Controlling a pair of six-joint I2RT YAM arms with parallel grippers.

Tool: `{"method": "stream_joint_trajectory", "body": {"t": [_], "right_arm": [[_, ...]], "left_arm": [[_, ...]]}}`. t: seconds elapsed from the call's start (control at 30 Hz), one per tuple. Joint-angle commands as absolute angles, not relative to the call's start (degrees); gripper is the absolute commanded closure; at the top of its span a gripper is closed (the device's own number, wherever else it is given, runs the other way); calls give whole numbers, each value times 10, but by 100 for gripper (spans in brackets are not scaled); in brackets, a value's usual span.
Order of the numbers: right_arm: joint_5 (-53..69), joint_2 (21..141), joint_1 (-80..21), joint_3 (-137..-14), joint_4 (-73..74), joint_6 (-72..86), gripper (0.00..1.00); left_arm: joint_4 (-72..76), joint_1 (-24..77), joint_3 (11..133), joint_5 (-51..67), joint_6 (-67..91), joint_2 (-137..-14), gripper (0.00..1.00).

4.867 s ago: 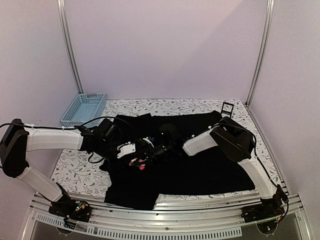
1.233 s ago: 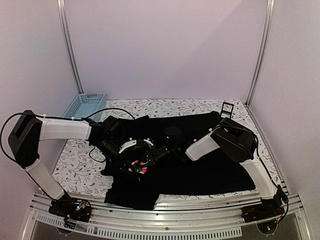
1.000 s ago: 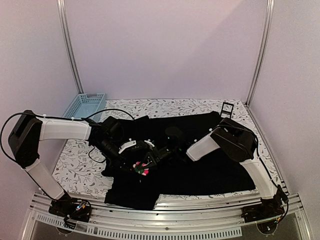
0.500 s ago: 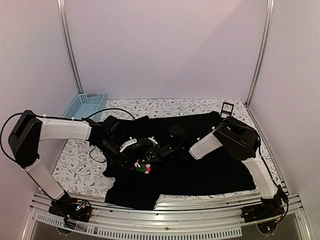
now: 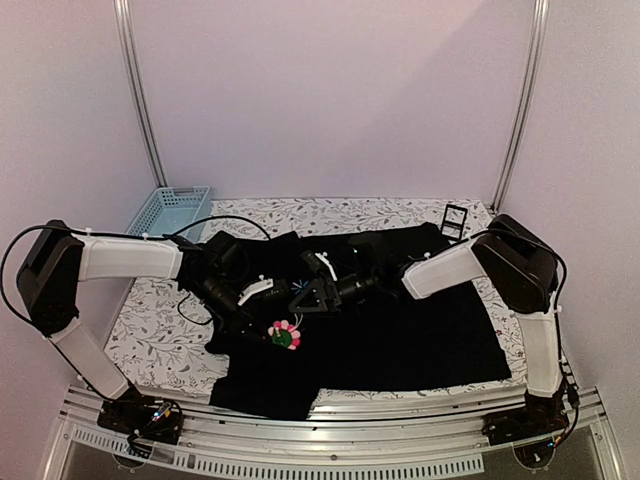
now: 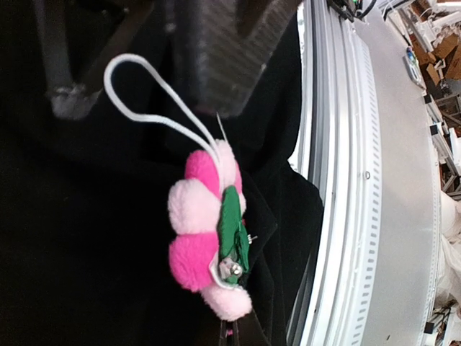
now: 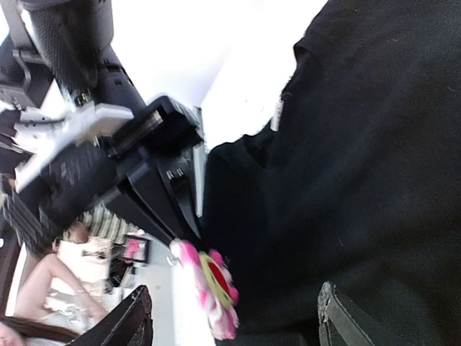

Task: Pin the brooch onto the clothing
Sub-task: Pin the flattened clothing at the center of the board.

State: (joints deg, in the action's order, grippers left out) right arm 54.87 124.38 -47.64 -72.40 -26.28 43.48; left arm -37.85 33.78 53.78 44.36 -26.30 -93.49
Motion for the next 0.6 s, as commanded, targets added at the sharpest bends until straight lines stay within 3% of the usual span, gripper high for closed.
{"method": "stream_joint_trajectory", "body": {"t": [0.0,0.27,0.57], "right_arm": [[438,1142,-485,-628,-228,257,22],[333,1103,-546,-625,-134,32,23],[301,1055,-570,-523,-250,-83,19]], "left_arm": [[-412,332,555,452,-294,-933,100],[-418,332,558,457,-290,-924,100],[-436,325,552,444,-274,-912,100]]}}
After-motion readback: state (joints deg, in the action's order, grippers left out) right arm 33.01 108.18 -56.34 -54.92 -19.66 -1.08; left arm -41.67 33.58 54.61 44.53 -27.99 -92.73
